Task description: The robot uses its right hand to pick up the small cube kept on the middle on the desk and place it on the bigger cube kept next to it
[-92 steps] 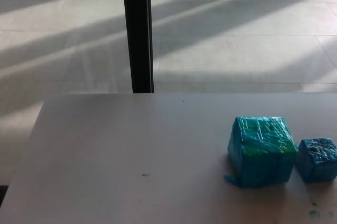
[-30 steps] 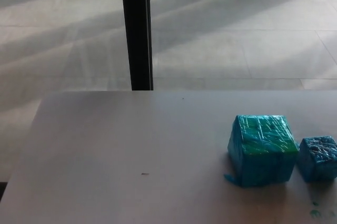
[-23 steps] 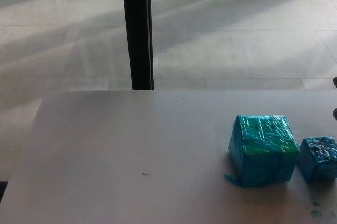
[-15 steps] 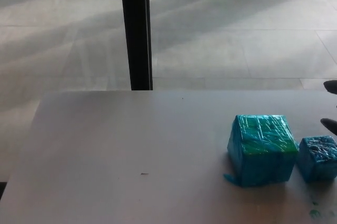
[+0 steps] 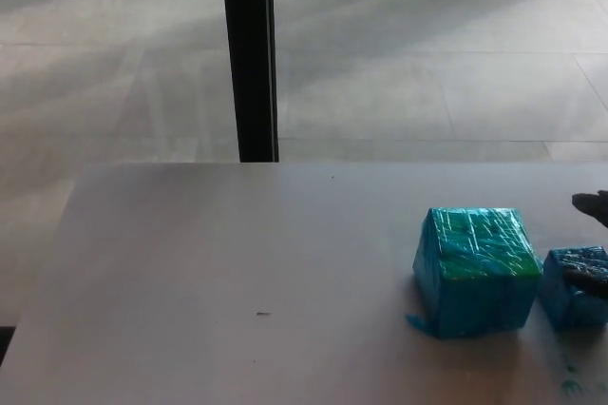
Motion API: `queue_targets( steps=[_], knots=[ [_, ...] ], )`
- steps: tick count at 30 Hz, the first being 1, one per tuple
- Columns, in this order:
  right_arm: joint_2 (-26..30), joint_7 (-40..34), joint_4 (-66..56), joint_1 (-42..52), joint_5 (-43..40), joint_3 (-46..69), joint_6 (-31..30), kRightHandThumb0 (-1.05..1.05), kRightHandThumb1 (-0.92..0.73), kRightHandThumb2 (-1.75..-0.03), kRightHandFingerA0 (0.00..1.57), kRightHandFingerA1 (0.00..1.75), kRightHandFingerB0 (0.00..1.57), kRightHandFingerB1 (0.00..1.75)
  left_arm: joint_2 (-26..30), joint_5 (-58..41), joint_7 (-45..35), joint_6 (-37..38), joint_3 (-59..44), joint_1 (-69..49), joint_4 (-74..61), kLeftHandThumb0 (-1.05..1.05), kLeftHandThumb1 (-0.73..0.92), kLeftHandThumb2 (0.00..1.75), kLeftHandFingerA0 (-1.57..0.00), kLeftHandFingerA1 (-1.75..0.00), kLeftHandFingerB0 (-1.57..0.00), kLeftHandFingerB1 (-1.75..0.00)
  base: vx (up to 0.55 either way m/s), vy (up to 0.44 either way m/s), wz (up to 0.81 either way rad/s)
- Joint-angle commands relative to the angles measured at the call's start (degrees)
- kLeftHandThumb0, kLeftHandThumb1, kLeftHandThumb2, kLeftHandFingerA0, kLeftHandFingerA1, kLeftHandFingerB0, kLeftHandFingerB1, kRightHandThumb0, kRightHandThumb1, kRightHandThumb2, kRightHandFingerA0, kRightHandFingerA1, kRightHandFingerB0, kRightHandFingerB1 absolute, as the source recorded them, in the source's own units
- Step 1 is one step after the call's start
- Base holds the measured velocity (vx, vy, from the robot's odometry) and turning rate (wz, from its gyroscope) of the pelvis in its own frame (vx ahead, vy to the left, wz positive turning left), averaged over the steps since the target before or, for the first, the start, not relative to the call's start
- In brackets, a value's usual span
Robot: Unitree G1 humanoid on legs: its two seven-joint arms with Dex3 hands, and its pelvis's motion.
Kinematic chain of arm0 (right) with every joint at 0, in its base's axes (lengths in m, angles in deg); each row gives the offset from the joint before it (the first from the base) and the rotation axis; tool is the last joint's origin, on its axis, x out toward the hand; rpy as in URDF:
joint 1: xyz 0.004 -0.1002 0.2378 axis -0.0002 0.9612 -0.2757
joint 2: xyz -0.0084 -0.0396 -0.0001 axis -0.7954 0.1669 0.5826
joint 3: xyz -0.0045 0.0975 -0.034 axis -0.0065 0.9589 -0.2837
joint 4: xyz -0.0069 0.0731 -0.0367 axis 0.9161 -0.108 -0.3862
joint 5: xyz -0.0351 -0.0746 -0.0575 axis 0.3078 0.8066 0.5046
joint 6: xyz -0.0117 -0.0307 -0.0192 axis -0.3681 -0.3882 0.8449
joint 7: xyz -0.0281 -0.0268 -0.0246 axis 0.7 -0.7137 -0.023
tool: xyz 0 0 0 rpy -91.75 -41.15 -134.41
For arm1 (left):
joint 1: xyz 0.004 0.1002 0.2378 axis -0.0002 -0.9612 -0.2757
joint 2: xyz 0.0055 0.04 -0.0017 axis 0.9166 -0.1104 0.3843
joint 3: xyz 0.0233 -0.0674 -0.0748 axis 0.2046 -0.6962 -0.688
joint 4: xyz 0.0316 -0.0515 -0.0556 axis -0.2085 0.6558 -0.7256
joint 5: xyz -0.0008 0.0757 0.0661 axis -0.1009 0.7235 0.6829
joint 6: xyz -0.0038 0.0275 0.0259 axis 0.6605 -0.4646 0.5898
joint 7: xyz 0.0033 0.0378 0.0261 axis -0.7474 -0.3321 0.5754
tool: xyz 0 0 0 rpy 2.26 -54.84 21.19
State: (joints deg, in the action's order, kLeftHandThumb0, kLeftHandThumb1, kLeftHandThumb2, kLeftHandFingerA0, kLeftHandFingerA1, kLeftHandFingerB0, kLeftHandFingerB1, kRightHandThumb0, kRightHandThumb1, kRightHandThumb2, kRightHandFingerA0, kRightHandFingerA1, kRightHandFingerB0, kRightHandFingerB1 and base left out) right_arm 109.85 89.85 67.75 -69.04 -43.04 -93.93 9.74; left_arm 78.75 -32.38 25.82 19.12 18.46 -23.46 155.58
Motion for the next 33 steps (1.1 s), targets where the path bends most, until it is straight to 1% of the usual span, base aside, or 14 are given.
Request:
queue_targets(
  steps=[1,2,3,4,6,7,12,14,22,23,27,28,29,33],
  knots=[
    [-0.2,0.8,2.5,-1.0,4.5,-0.6,0.8,-0.88,-0.51,-0.81,0.00,0.03,0.08,0.02,1.2,0.4,0.2,0.8,0.4,-0.1,-0.4,-0.73,0.59,1.02,-0.41,-0.67,-0.43,-0.59,0.00,0.000,0.00],
    [-0.6,0.9,3.7,-1.3,4.7,-0.9,1.0,-0.87,-0.50,-0.80,0.00,0.03,0.07,0.02,1.0,-0.4,-0.4,0.9,-0.3,-0.2,-0.5,-0.71,0.71,0.62,-0.47,-0.63,-0.55,-0.51,0.00,0.000,0.00],
    [-0.9,1.1,4.7,-1.5,4.8,-0.8,1.4,-0.87,-0.50,-0.81,0.00,0.02,0.07,0.02,1.1,0.7,0.5,1.2,0.6,-0.1,-0.2,-0.73,0.71,0.62,-0.47,-0.61,-0.55,-0.50,0.00,0.000,0.00],
    [-1.0,1.4,5.7,-1.5,4.9,-0.8,1.9,-0.85,-0.49,-0.79,0.00,0.02,0.06,0.02,1.1,0.9,1.0,1.1,0.8,0.0,-0.2,-0.68,0.59,1.03,-0.49,-0.68,-0.48,-0.60,0.00,0.000,0.00],
    [-1.2,1.6,6.4,-1.7,5.2,-0.7,2.5,-0.85,-0.49,-0.79,0.00,0.02,0.06,0.02,1.1,0.9,1.1,1.0,1.0,0.0,-0.1,-0.68,0.59,1.03,-0.49,-0.68,-0.48,-0.60,0.00,0.000,0.00],
    [-1.3,2.1,7.4,-1.4,4.7,-0.3,3.3,-0.77,-0.44,-0.75,0.00,0.00,0.06,0.07,1.3,0.2,0.5,0.3,0.4,0.2,-0.3,-0.72,0.70,0.61,-0.50,-0.64,-0.55,-0.51,0.00,0.000,0.00],
    [-1.7,3.7,9.5,-2.4,5.4,-0.4,4.4,-0.76,-0.43,-0.75,0.00,0.00,0.03,0.08,1.4,0.2,-0.5,1.1,0.5,0.2,-0.3,-0.71,0.73,0.62,-0.35,-0.58,-0.43,-0.44,0.00,0.000,0.00],
    [-2.0,3.9,10.5,-3.1,6.4,-1.0,5.7,-0.73,-0.41,-0.73,0.00,0.00,0.02,0.11,1.5,0.6,0.1,1.3,0.9,0.2,-0.4,-0.71,0.71,0.62,-0.41,-0.60,-0.51,-0.48,0.00,0.000,0.00],
    [-3.3,1.0,14.9,-5.2,9.9,-2.5,11.4,-0.73,-0.43,-0.75,0.00,0.00,0.07,0.09,1.5,-0.1,-0.2,1.0,0.4,0.9,0.1,-0.71,0.71,0.61,-0.41,-0.60,-0.49,-0.47,0.00,0.000,0.00],
    [-3.4,0.8,14.9,-5.3,10.1,-2.4,11.6,-0.74,-0.43,-0.75,0.00,0.00,0.07,0.09,1.4,-0.5,-0.2,0.7,0.0,1.0,0.3,-0.70,0.69,0.61,-0.48,-0.62,-0.57,-0.50,0.00,0.000,0.00],
    [-3.8,-0.8,15.7,-4.9,10.2,-1.4,13.8,-0.73,-0.42,-0.74,0.00,0.00,0.07,0.14,1.9,0.4,-0.4,0.6,0.8,1.2,0.0,-0.73,0.72,0.62,-0.36,-0.59,-0.45,-0.46,0.00,0.000,0.00],
    [-3.8,-1.1,16.0,-4.9,10.5,-1.4,14.0,-0.66,-0.38,-0.69,0.00,0.00,0.05,0.19,1.9,0.8,-0.1,0.5,1.1,1.2,-0.1,-0.74,0.59,1.01,-0.28,-0.59,-0.39,-0.56,0.00,0.000,0.00],
    [-3.9,-1.3,16.2,-4.9,10.9,-1.4,14.2,-0.73,-0.42,-0.75,0.00,0.02,0.06,0.16,1.9,0.5,-0.3,0.2,1.0,1.2,-0.1,-0.71,0.72,0.62,-0.33,-0.56,-0.42,-0.42,0.00,0.000,0.00],
    [-3.8,-0.1,16.4,-4.8,11.4,-1.4,13.9,-0.71,-0.41,-0.73,0.00,0.00,0.05,0.14,1.5,-1.6,-0.6,-1.0,-1.0,1.6,0.1,-0.70,0.70,0.61,-0.37,-0.62,-0.46,-0.48,0.00,0.000,0.00]
  ],
)
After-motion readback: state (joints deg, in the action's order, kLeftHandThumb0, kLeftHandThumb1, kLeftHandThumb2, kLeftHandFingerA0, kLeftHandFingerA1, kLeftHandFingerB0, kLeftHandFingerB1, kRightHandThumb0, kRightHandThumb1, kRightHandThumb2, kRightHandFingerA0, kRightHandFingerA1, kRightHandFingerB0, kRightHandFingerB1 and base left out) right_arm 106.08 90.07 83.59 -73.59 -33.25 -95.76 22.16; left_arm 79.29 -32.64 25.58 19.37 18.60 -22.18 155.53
